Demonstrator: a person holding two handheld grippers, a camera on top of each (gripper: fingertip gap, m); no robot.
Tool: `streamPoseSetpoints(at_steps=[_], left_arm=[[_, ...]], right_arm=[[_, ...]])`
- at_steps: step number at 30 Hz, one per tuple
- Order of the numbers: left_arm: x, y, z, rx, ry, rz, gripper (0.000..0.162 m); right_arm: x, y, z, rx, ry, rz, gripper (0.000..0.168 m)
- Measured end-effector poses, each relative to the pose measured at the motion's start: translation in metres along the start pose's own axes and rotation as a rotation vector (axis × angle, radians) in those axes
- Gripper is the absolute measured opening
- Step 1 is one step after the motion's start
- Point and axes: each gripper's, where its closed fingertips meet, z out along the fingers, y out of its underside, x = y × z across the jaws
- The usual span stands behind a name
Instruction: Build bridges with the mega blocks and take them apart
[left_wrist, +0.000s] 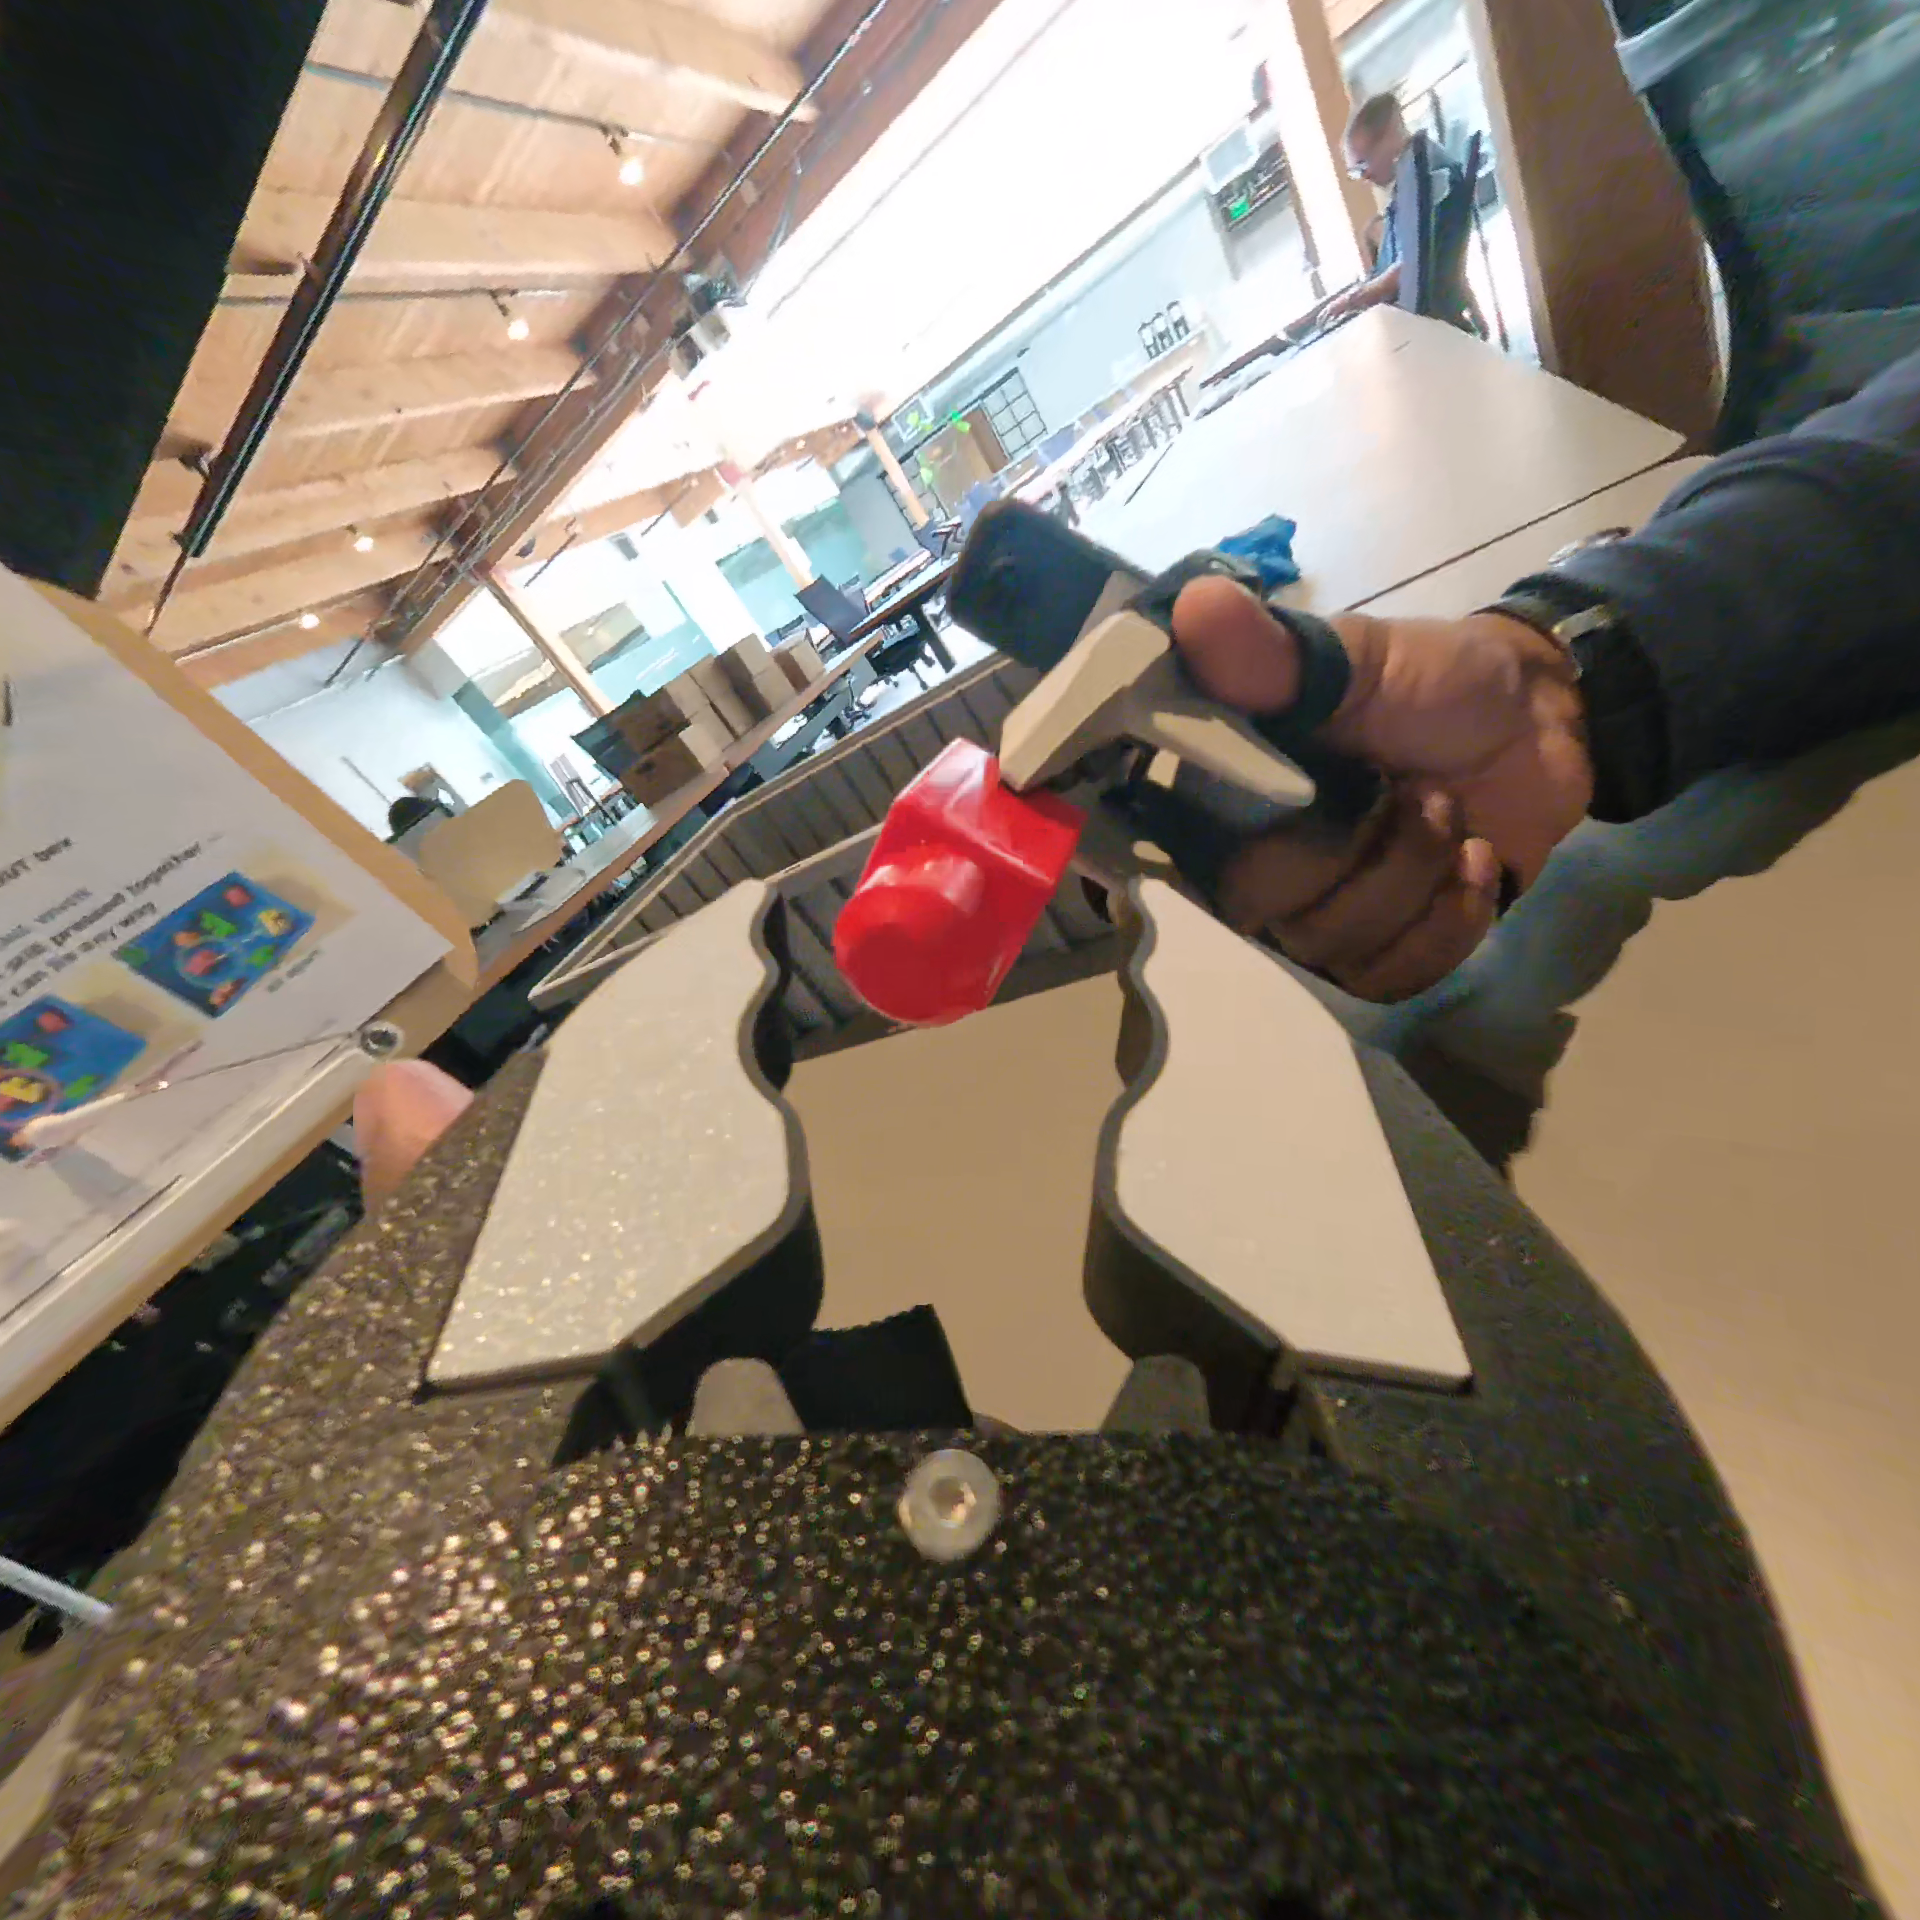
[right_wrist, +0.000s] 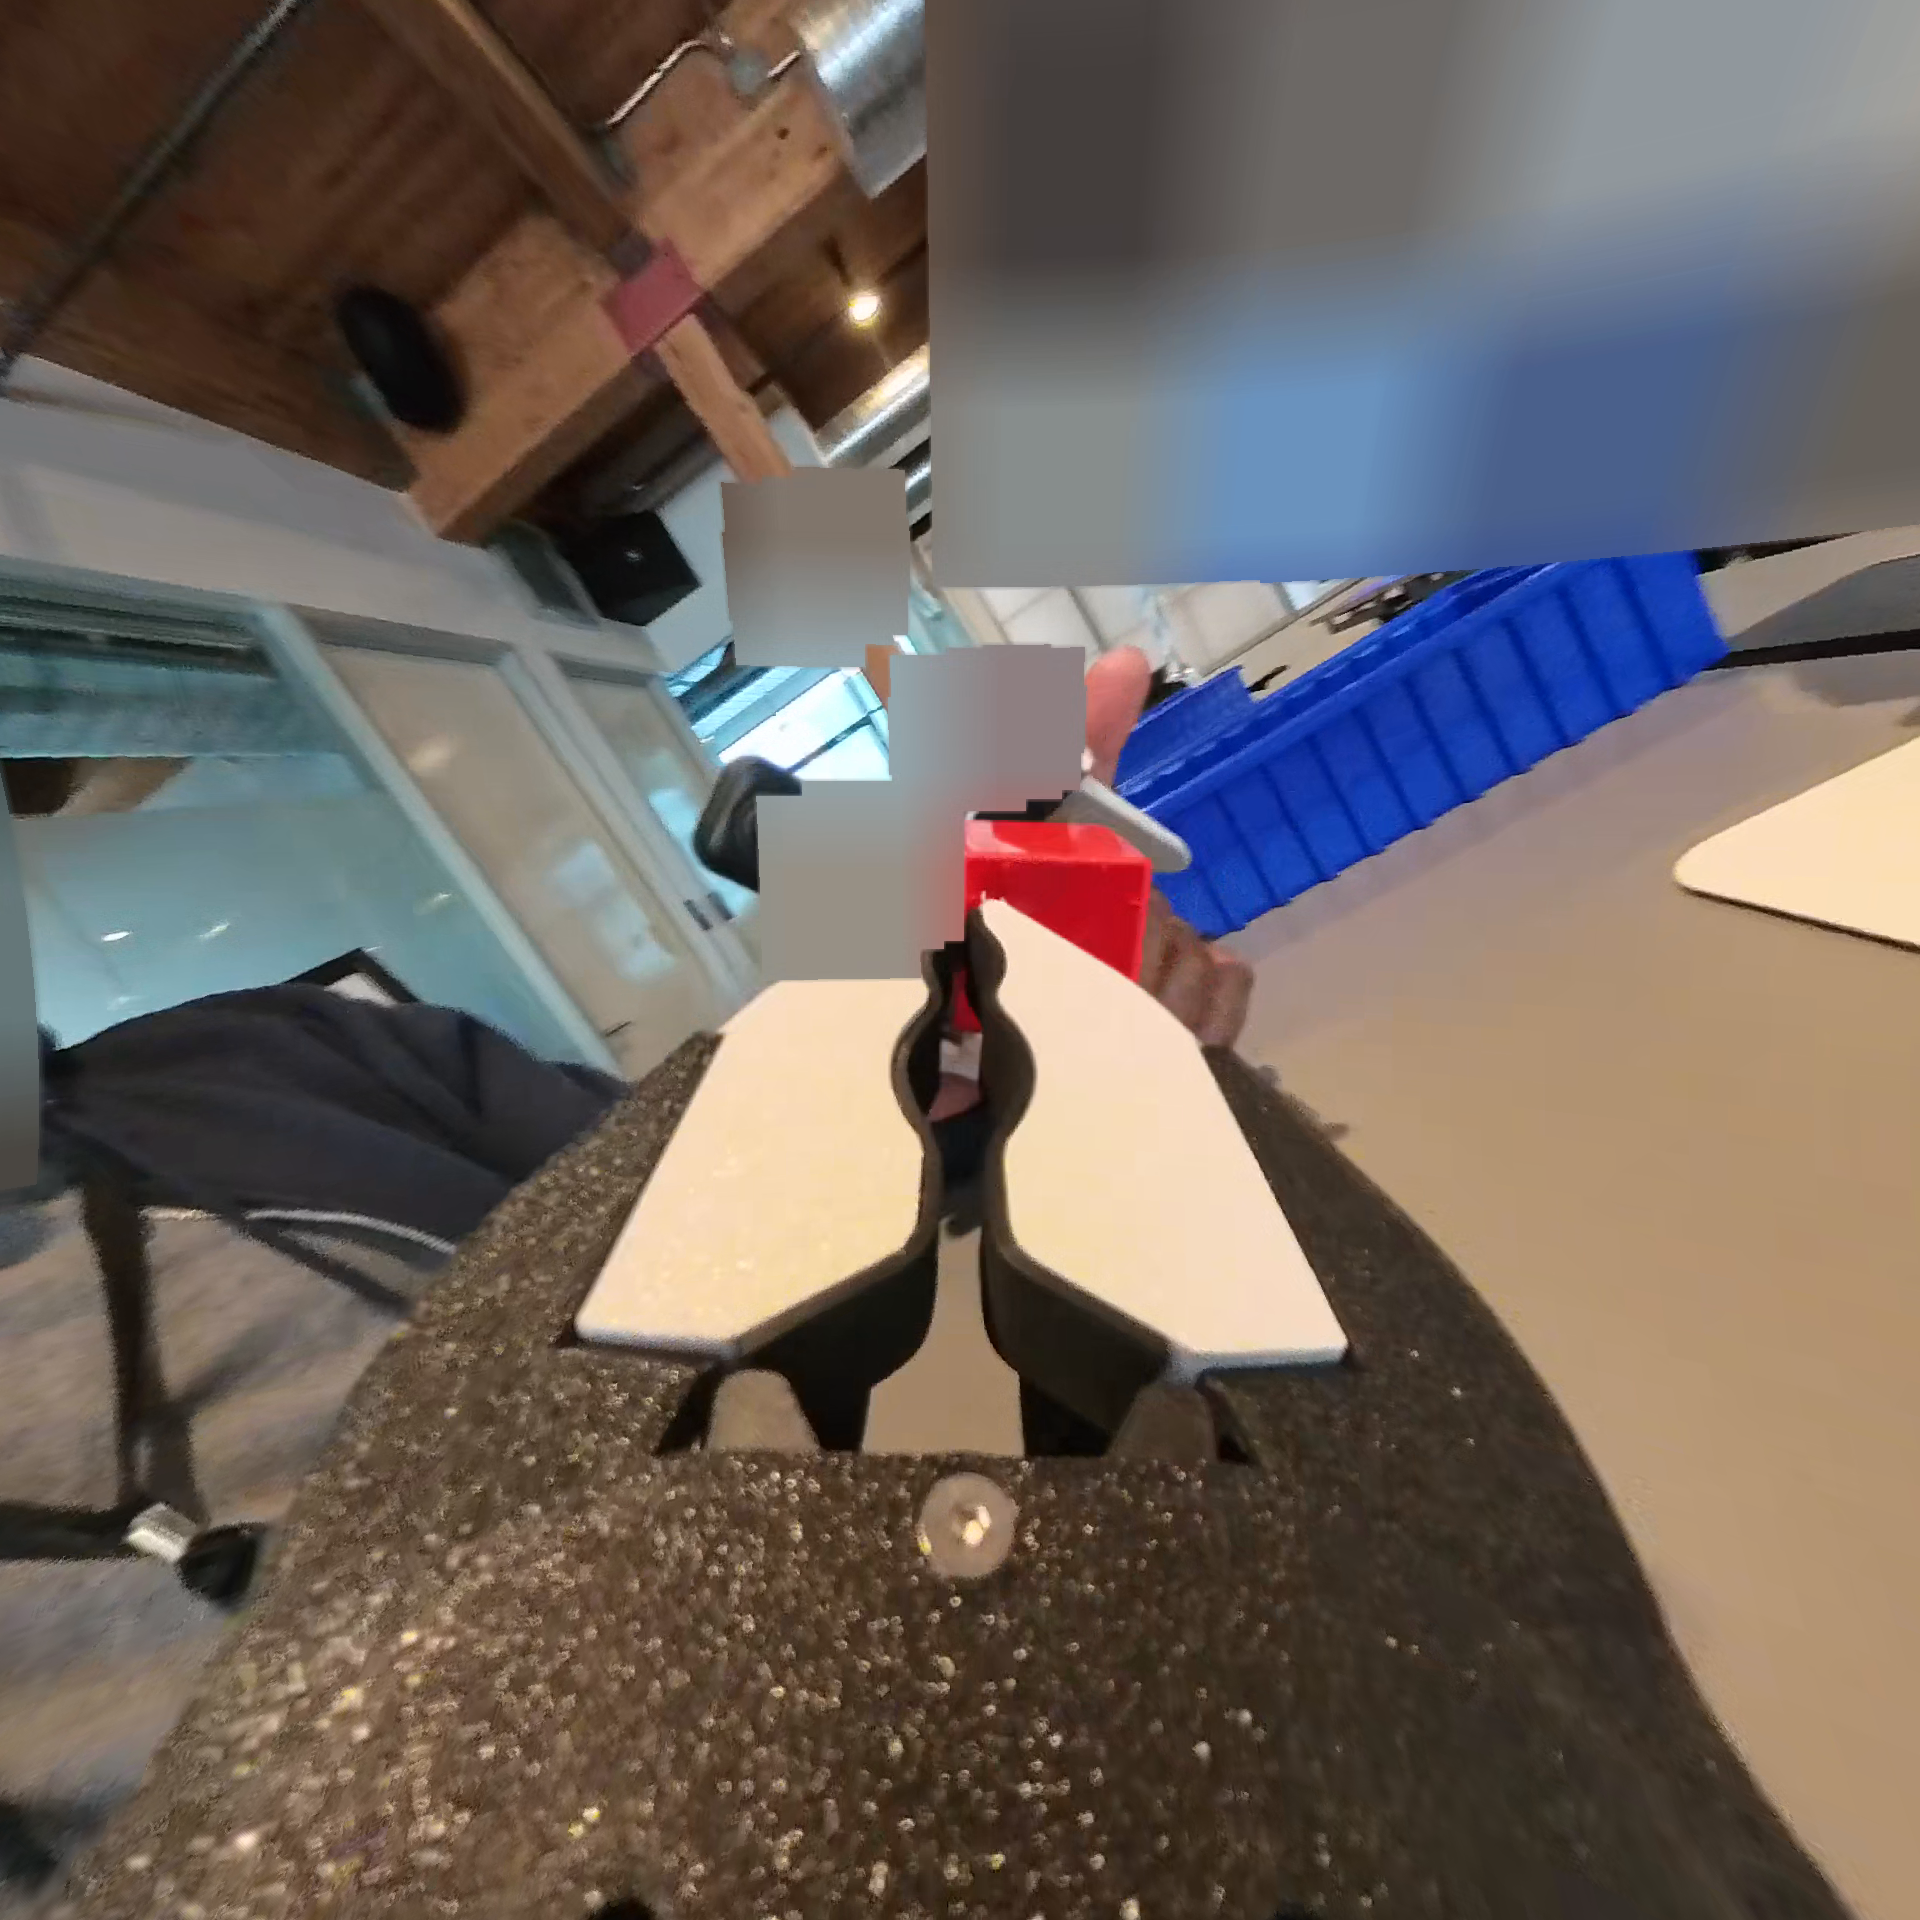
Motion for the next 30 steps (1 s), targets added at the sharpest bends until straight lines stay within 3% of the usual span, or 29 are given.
streamPoseSetpoints(at_steps=[3,6,10,12,14,17,21,24,27,30], left_arm=[[0.003,-0.002,-0.002,0.007,-0.006,0.096,0.058],[0.011,-0.003,-0.003,0.007,0.015,0.186,0.044],[0.014,0.004,-0.003,-0.06,0.019,0.247,0.037],[0.014,0.013,-0.003,-0.123,0.047,0.206,0.037],[0.011,0.019,-0.005,-0.178,0.053,0.163,0.036],[0.004,0.039,-0.008,-0.342,0.06,0.058,0.036],[0.013,0.062,-0.017,-0.536,0.159,-0.202,0.037],[0.028,0.073,-0.026,-0.649,0.243,-0.341,0.036],[0.037,0.074,-0.032,-0.689,0.306,-0.373,0.037],[0.047,0.072,-0.037,-0.705,0.373,-0.357,0.037]], right_arm=[[-0.008,0.006,0.004,-0.032,-0.057,0.024,0.001],[-0.014,0.016,0.009,-0.081,-0.11,0.065,0.001],[-0.009,0.019,0.009,-0.094,-0.075,0.048,0.001],[0.002,0.019,0.007,-0.107,0.01,-0.001,0.009],[0.014,0.015,0.004,-0.115,0.108,-0.066,0.03],[0.021,0.01,-0.001,-0.152,0.211,-0.232,0.045],[0.027,0.028,-0.005,-0.346,0.303,-0.517,0.047],[0.039,0.054,-0.004,-0.491,0.341,-0.623,0.05],[0.048,0.08,-0.001,-0.633,0.343,-0.661,0.051],[0.042,0.085,0.006,-0.639,0.319,-0.715,0.045]])
